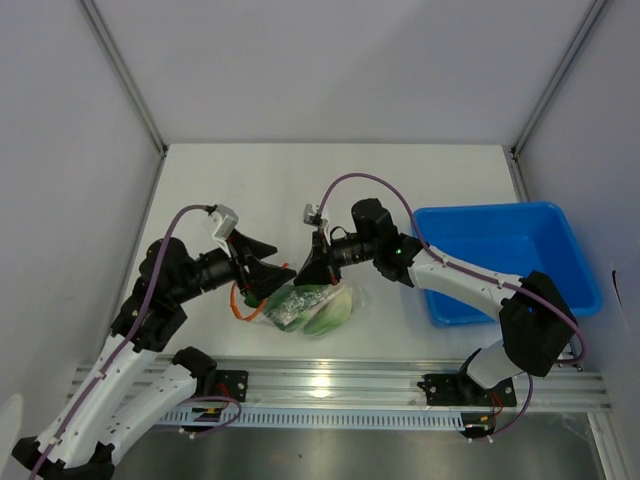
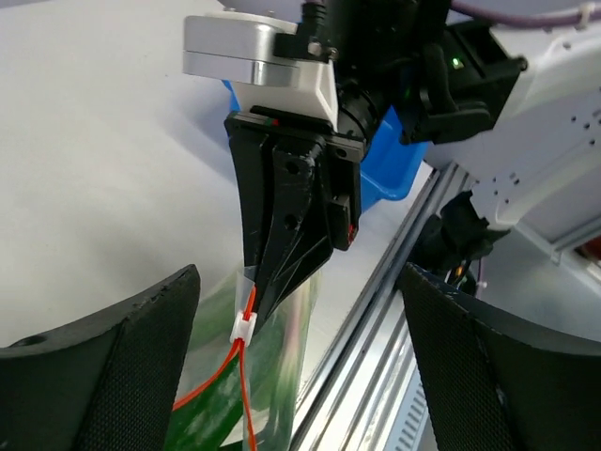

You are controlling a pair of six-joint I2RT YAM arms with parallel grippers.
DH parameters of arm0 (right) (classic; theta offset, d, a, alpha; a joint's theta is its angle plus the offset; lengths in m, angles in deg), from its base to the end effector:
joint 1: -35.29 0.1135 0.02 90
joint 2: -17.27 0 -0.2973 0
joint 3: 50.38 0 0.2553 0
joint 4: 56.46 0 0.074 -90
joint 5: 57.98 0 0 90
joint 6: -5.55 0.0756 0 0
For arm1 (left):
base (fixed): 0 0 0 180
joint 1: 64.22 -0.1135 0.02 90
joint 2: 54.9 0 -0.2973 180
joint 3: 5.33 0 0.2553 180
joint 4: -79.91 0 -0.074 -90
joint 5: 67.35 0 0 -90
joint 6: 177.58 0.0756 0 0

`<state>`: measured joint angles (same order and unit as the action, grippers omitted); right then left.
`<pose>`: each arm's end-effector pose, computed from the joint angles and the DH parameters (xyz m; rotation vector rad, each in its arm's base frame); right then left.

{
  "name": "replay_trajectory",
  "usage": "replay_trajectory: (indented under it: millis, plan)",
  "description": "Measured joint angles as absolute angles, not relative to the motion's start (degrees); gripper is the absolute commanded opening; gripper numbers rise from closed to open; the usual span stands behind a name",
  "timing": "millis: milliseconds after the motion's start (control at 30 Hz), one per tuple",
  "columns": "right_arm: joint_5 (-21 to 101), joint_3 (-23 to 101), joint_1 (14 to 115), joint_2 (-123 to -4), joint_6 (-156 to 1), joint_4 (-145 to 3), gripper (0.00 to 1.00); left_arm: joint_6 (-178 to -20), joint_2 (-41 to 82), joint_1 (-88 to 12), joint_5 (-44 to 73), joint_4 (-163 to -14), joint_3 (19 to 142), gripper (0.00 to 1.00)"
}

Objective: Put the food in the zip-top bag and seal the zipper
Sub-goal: Zip the zipper food storage bag at the center of the board.

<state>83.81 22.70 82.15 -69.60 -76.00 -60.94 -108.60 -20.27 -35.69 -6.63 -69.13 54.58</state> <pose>0.2072 0.3080 0.3116 -1.2763 1.6020 1.4796 0.1101 -0.1020 0.3776 0.5205 1.6957 -1.0644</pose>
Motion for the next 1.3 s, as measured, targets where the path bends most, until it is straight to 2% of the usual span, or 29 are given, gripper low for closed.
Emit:
replay_trajectory:
  millis: [100,200,300,500,600,700,867,1000,1300]
  plan:
    - [84.0,22.7,82.0,-69.3,-76.5,-61.7,0.00,-105.5,-20.1,-35.7,-8.8,-68.5,54.6,0.72]
    - [84.0,22.7,81.9,-69.0,-76.6,-62.2,0.00,-103.5,-20.1,-35.7,-10.0,-67.4,54.6,0.52]
    - [83.9,22.7,81.9,-68.6,-76.7,-62.5,0.00,-102.5,-20.0,-35.7,-10.8,-66.4,54.5,0.56]
    - [83.9,22.7,81.7,-68.3,-76.7,-62.8,0.00,-102.5,-20.0,-35.7,-11.2,-65.4,53.3,0.44]
    - [83.9,22.7,81.7,-68.3,-76.7,-62.9,0.00,-102.5,-19.5,-35.7,-11.0,-64.7,53.1,0.43]
    - [83.9,22.7,81.7,-68.3,-76.8,-62.9,0.00,-102.5,-18.4,-35.7,-9.8,-63.8,53.1,0.50]
    - [83.9,22.7,81.6,-68.3,-76.8,-62.9,0.00,-102.5,-19.1,-35.7,-6.5,-63.4,52.8,0.54]
    - [83.9,22.7,81.6,-68.3,-76.8,-62.9,0.00,-102.4,-19.1,-35.7,-5.6,-63.3,52.8,0.50]
    - [84.0,22.7,81.6,-68.3,-76.8,-62.9,0.00,-100.8,-17.8,-35.7,-4.4,-63.0,53.0,0.51]
